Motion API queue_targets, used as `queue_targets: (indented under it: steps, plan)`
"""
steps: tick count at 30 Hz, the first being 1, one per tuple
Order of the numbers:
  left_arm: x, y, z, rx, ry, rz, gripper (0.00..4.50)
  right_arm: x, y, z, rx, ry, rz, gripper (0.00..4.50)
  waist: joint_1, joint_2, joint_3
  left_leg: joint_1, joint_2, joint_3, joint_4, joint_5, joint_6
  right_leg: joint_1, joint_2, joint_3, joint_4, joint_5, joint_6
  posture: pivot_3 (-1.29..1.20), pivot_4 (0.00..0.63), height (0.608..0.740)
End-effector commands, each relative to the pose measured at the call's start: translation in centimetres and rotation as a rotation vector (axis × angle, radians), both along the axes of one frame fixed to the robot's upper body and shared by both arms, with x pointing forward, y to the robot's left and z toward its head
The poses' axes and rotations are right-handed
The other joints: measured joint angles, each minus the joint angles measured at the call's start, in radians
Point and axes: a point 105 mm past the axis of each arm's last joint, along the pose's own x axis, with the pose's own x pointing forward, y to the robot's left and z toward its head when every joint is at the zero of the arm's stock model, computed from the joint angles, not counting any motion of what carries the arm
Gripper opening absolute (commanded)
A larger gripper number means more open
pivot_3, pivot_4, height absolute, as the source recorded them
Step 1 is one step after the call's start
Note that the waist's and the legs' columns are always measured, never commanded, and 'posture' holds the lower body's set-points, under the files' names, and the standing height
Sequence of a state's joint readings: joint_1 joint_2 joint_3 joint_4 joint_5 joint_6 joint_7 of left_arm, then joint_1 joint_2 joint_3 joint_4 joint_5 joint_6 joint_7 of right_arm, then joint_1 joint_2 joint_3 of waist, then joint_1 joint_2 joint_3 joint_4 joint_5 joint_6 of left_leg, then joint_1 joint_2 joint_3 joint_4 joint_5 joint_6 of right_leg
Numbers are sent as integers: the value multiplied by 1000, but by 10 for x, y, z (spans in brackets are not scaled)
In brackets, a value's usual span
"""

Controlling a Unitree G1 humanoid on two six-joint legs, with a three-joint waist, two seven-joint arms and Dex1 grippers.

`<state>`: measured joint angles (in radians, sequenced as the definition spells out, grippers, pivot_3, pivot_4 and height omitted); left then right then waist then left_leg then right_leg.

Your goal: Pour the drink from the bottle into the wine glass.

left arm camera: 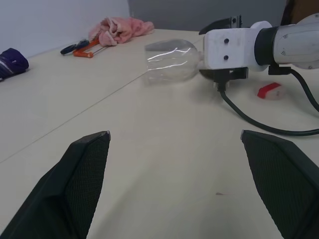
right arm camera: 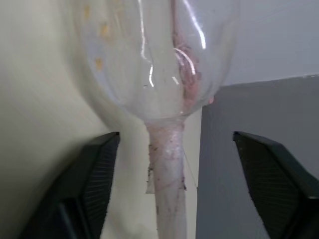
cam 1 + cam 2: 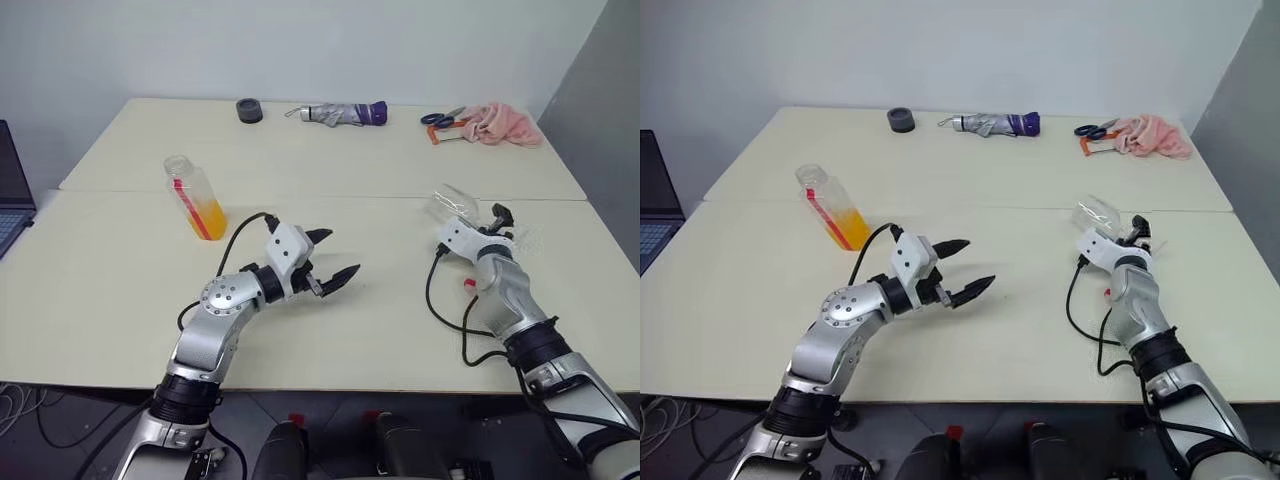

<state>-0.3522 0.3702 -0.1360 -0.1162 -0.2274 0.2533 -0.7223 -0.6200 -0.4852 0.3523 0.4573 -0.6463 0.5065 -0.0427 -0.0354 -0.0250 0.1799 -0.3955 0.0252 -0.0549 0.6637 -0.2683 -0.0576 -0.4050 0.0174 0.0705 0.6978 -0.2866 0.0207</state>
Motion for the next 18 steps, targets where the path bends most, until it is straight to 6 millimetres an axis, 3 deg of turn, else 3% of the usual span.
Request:
queue_targets:
  steps: [1,6,8,11,14,17,18]
  plan:
    - [-1,-3,10,-4,-44,-8,4500,3,1,4,18,-9,4,2487,0,0,0,0,0,0,0,0,0,0,0,0,0,0,0,0,150,740]
    - [-1,-3,10,-5,-44,-6,4500,2,4,6,23,-16,15,627,-1,0,0,0,0,0,0,0,0,0,0,0,0,0,0,0,150,740]
    - [-1,-3,10,-8,-42,-2,4500,2,5,9,23,-25,17,158,-1,0,0,0,0,0,0,0,0,0,0,0,0,0,0,0,150,740]
    - [0,-1,10,-17,-33,13,4500,2,8,19,17,-65,36,162,-2,0,0,0,0,0,0,0,0,0,0,0,0,0,0,0,150,740]
    - [3,9,10,-37,-11,63,4500,1,27,45,42,-161,126,162,-5,0,0,0,0,0,-1,0,0,-1,0,0,0,0,0,0,150,740]
    - [5,20,10,-53,9,110,4500,0,50,63,241,-227,210,162,-15,0,0,-1,1,0,-1,0,0,-2,-1,1,0,0,0,0,150,740]
    - [5,24,10,-63,20,130,4500,0,65,68,419,-247,266,162,-17,0,0,-1,1,0,-1,0,0,-2,-1,0,0,0,0,0,150,740]
